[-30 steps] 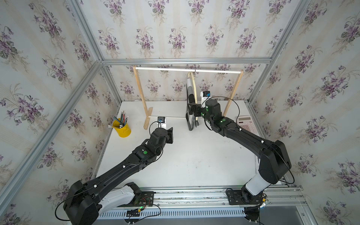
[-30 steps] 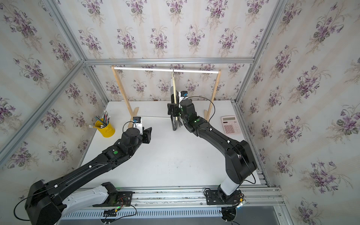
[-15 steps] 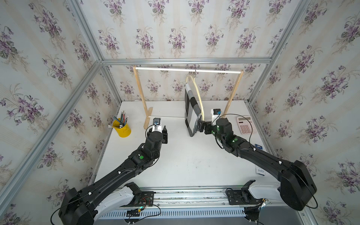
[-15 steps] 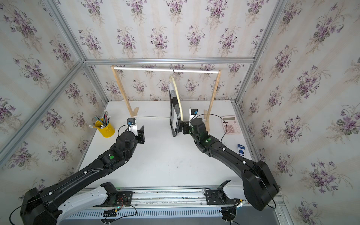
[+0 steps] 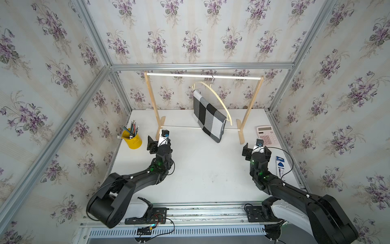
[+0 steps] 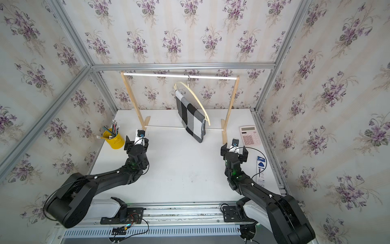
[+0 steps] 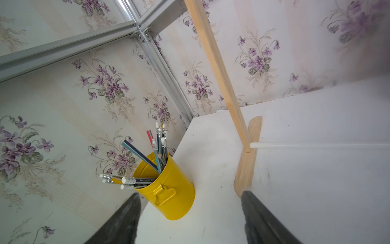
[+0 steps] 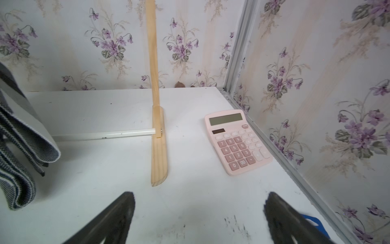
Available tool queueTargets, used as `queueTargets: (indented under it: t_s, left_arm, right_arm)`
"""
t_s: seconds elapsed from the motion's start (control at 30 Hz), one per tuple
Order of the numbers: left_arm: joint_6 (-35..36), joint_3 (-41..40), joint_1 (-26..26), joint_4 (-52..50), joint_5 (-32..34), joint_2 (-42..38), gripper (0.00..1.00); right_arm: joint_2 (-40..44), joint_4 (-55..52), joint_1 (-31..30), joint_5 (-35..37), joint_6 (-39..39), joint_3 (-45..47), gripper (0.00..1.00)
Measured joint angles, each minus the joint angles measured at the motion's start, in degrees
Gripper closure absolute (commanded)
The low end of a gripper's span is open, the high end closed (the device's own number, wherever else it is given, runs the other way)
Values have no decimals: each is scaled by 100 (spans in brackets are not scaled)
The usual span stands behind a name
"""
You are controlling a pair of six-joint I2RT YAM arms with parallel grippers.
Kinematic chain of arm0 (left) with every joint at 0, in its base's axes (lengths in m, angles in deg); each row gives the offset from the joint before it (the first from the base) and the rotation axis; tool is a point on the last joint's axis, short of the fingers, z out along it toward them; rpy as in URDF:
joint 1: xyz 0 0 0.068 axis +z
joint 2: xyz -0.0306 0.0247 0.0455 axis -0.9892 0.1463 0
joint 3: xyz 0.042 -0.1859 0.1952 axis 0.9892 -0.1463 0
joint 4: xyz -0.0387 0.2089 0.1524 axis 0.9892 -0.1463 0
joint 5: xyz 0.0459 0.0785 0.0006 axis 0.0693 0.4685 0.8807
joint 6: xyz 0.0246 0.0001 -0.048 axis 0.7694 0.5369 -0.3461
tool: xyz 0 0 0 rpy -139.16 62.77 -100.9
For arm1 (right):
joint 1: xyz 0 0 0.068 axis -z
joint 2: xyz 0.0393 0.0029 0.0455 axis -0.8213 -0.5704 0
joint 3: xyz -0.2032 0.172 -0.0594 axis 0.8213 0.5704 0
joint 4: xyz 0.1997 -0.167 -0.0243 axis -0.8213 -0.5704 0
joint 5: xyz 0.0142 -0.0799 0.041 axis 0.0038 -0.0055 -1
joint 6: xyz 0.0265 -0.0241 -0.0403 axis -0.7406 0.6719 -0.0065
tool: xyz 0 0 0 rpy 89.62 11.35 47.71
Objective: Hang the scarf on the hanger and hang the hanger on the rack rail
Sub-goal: Reset both arms
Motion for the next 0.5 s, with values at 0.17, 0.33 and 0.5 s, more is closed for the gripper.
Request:
queueTargets:
  t_s: [0.17, 0.33, 0.5]
  left_arm:
    - [201, -188, 413, 1097, -168, 935, 19]
    - [-122, -280, 632, 1209, -713, 522, 19]
    - [-960, -925, 1292, 833, -1661, -422, 19]
  right_arm:
    - [-428, 1165, 516, -282, 66, 396, 0]
    - [-1386, 2321, 739, -671, 142, 415, 0]
    - [-2251, 3558, 1071, -1161, 302, 407, 0]
